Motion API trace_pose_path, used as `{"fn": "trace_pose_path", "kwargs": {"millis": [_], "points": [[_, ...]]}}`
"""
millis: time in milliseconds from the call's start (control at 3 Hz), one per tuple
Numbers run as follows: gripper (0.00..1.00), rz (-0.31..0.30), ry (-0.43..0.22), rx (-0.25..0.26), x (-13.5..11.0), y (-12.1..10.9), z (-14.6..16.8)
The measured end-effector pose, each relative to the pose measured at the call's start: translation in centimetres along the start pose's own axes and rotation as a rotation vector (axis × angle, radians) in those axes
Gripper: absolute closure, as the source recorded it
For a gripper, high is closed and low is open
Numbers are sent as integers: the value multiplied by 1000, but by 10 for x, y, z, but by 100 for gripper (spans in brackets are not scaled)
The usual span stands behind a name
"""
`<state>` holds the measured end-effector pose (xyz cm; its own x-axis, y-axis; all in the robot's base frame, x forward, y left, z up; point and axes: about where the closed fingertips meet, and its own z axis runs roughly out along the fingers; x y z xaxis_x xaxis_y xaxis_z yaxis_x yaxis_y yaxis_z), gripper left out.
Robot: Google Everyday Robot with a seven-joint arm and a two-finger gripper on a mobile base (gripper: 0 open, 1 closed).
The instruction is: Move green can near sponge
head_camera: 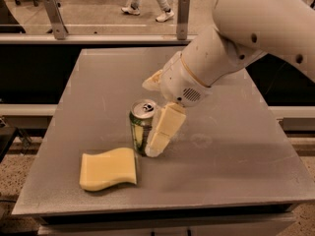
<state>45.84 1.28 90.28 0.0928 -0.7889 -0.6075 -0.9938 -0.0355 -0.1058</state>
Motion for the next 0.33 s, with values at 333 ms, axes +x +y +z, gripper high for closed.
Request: {"fn": "trace_pose_path", "kwargs": {"millis": [333], "points": [[0,0,0,0,0,0,0]]}}
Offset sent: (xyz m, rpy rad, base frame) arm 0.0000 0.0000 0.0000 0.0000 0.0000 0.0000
